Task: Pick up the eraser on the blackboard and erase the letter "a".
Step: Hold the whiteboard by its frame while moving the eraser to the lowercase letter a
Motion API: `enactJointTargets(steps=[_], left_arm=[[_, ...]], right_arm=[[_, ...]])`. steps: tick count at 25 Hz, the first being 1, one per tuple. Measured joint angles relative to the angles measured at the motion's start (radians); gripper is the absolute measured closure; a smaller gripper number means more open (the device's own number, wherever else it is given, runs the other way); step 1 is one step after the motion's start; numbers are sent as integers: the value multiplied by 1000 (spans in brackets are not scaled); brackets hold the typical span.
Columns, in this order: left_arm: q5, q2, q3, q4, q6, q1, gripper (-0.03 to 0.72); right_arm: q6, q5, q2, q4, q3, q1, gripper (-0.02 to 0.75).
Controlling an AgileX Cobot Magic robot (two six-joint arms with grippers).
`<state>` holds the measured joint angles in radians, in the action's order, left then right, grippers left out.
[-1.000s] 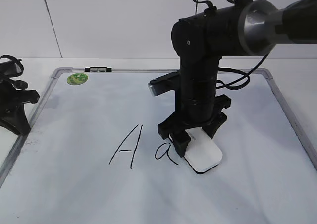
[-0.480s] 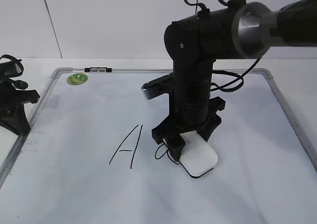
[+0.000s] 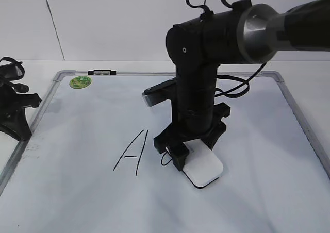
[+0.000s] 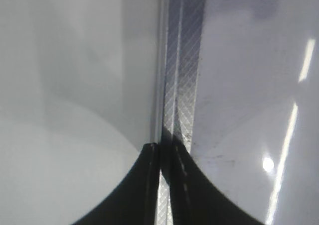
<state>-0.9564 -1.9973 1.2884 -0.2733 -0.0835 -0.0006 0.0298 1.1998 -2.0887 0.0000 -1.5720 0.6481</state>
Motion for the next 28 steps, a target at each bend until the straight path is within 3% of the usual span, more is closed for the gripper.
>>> enactJointTargets(steps=[6, 28], left_arm=[[0, 0, 0, 0, 0, 0, 659], [2, 0, 0, 0, 0, 0, 660]], right_arm=[[0, 0, 0, 0, 0, 41, 173], [-4, 0, 0, 25, 0, 54, 173]])
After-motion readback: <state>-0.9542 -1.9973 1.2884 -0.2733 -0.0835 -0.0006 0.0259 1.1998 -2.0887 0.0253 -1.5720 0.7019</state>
